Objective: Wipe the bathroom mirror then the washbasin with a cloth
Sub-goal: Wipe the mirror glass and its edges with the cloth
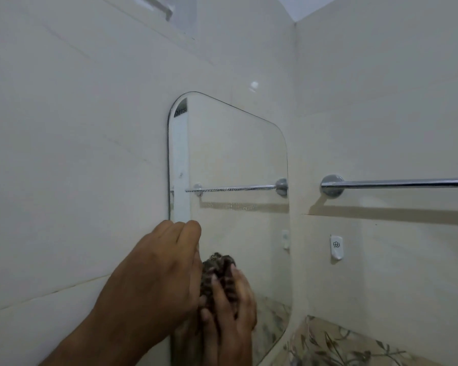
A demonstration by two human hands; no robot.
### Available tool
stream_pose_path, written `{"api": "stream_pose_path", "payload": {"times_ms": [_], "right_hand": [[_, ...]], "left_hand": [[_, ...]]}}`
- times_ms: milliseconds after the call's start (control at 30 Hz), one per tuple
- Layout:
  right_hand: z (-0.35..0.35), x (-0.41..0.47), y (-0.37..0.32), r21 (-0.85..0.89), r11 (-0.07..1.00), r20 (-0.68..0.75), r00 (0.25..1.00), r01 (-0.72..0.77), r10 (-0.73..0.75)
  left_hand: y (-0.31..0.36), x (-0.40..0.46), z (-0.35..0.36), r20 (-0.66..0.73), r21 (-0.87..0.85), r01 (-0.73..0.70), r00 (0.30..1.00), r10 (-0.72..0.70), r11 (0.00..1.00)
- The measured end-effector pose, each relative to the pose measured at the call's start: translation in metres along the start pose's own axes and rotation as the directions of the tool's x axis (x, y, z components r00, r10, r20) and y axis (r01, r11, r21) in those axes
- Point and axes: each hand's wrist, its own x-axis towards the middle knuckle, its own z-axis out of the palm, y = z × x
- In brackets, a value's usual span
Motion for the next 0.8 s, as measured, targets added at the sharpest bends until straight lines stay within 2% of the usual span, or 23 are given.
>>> {"api": "stream_pose_path", "payload": {"times_ms": [133, 200, 233, 300, 333, 433, 533, 567, 633, 667, 733, 767, 800], "right_hand": [[0.000, -0.001, -0.025, -0.056, 0.980, 0.031, 0.982, 0.190, -0.188], [-0.002, 0.009, -0.013, -0.025, 0.979, 0.036, 0.979, 0.203, -0.202], [-0.002, 0.017, -0.004, 0.018, 0.990, 0.020, 0.989, 0.143, -0.144], [0.001, 0.034, 0.016, 0.114, 0.990, -0.007, 0.996, -0.083, 0.085], [0.002, 0.042, 0.025, 0.110, 0.979, -0.020, 0.984, -0.174, 0.177], [0.003, 0.053, 0.023, 0.078, 0.966, -0.059, 0.966, -0.247, 0.251], [0.011, 0.025, -0.014, 0.104, 0.993, 0.019, 0.998, -0.062, 0.061], [0.016, 0.014, -0.023, 0.128, 0.990, 0.080, 0.995, -0.065, 0.056], [0.016, 0.009, -0.033, 0.238, 0.956, 0.218, 0.968, -0.172, 0.120], [0.013, 0.013, -0.031, 0.249, 0.960, 0.235, 0.970, -0.124, 0.065], [0.004, 0.026, -0.015, 0.184, 0.979, 0.140, 0.983, 0.091, -0.118], [0.000, 0.034, -0.006, 0.155, 0.979, 0.088, 0.985, 0.133, -0.147], [-0.001, 0.043, 0.005, 0.141, 0.987, 0.064, 0.994, 0.082, -0.091]], "left_hand": [[0.000, 0.000, -0.001, 0.020, 0.004, 0.006, 1.000, -0.007, 1.000], [0.001, 0.000, -0.001, 0.023, 0.001, 0.008, 1.000, -0.008, 1.000], [0.001, 0.000, -0.001, 0.029, 0.010, 0.008, 1.000, -0.008, 1.000], [0.000, 0.000, -0.001, 0.023, 0.013, 0.025, 0.999, -0.025, 1.000], [0.001, 0.000, -0.001, 0.019, 0.015, 0.032, 0.999, -0.032, 0.999], [0.004, 0.002, -0.004, 0.011, 0.034, 0.012, 1.000, -0.013, 0.999], [0.003, 0.002, -0.002, 0.011, 0.018, 0.035, 0.999, -0.035, 0.999], [0.001, 0.001, 0.000, 0.016, 0.001, 0.038, 0.999, -0.038, 0.999], [-0.001, 0.000, 0.001, 0.004, -0.022, 0.022, 1.000, -0.022, 1.000], [-0.001, -0.001, 0.001, 0.001, -0.028, 0.024, 1.000, -0.023, 0.999], [-0.001, 0.000, 0.001, 0.015, 0.010, 0.005, 1.000, -0.006, 1.000], [0.000, 0.000, 0.001, 0.019, 0.039, -0.008, 1.000, 0.008, 0.999], [0.000, 0.001, 0.001, 0.018, 0.049, -0.004, 1.000, 0.004, 0.999]]}}
